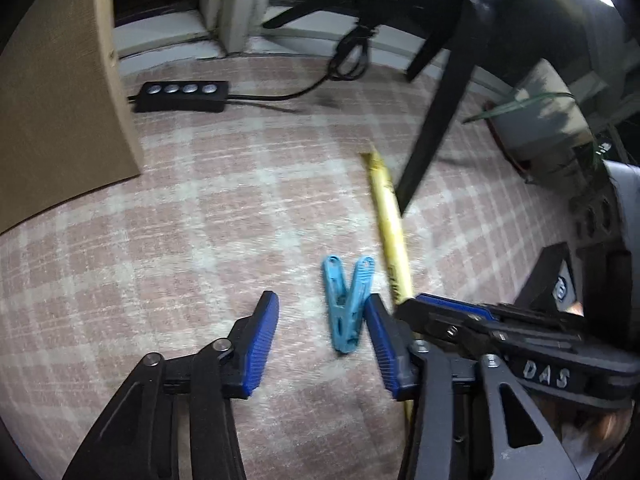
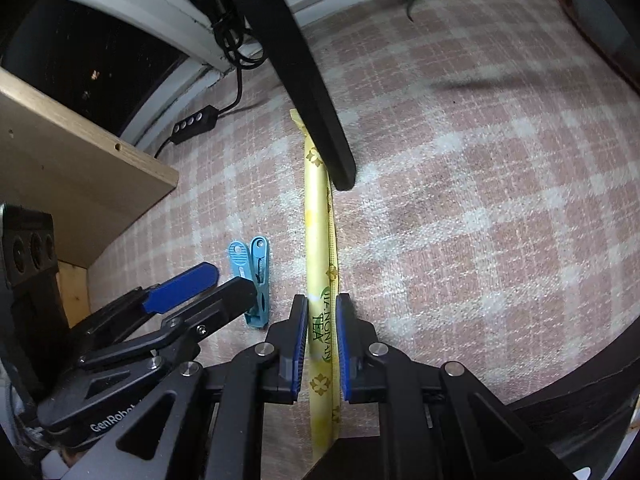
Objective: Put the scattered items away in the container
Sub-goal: 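Grasp the yellow tea stick with the right tool while the left grasps the clothespin, then carry the tea stick and clothespin over the black box, then open both tools to release tea stick and clothespin into the box, then move both tools to the black coiled cable and close the right tool on it, then lift the black coiled cable with the right tool, then carry the black cable over the black box and open the right tool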
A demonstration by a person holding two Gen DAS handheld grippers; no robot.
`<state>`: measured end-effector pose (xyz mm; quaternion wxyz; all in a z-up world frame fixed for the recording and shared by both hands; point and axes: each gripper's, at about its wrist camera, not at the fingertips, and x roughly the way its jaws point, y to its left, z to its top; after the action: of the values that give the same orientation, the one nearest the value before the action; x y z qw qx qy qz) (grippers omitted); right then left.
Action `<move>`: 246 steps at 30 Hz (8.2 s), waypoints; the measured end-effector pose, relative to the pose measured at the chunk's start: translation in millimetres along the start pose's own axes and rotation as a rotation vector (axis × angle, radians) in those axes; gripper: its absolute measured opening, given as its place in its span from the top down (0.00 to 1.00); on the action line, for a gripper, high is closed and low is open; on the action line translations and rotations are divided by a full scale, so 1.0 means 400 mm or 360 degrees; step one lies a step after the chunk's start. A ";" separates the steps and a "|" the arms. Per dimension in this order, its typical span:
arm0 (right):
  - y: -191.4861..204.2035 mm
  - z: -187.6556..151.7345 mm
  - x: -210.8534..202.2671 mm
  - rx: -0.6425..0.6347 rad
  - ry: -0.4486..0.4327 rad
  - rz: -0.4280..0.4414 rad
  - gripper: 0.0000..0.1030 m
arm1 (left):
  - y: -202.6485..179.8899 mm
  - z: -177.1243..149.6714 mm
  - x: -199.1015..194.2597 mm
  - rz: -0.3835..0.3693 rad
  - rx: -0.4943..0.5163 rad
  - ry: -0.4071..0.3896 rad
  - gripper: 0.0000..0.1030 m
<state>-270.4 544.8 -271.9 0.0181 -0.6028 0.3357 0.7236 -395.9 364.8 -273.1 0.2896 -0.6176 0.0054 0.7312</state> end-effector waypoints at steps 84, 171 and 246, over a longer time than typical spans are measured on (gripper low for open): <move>-0.448 -0.567 -0.630 0.0377 -0.0626 -0.0206 0.87 | -0.756 -0.463 -0.162 -0.0253 0.0654 0.0030 0.67; 0.333 -0.538 0.061 -0.0075 -0.0036 0.0263 0.97 | 0.041 -0.652 -0.331 0.0059 0.0347 -0.0206 0.40; -0.341 -0.662 -0.638 0.0464 -0.0802 0.0011 0.63 | -0.726 -0.550 -0.229 -0.0216 0.0936 -0.0252 0.29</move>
<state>85.5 612.4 -122.1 0.1847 -0.3938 0.4231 0.7948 -66.7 488.0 -140.6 0.5035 -0.4475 0.1528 0.7231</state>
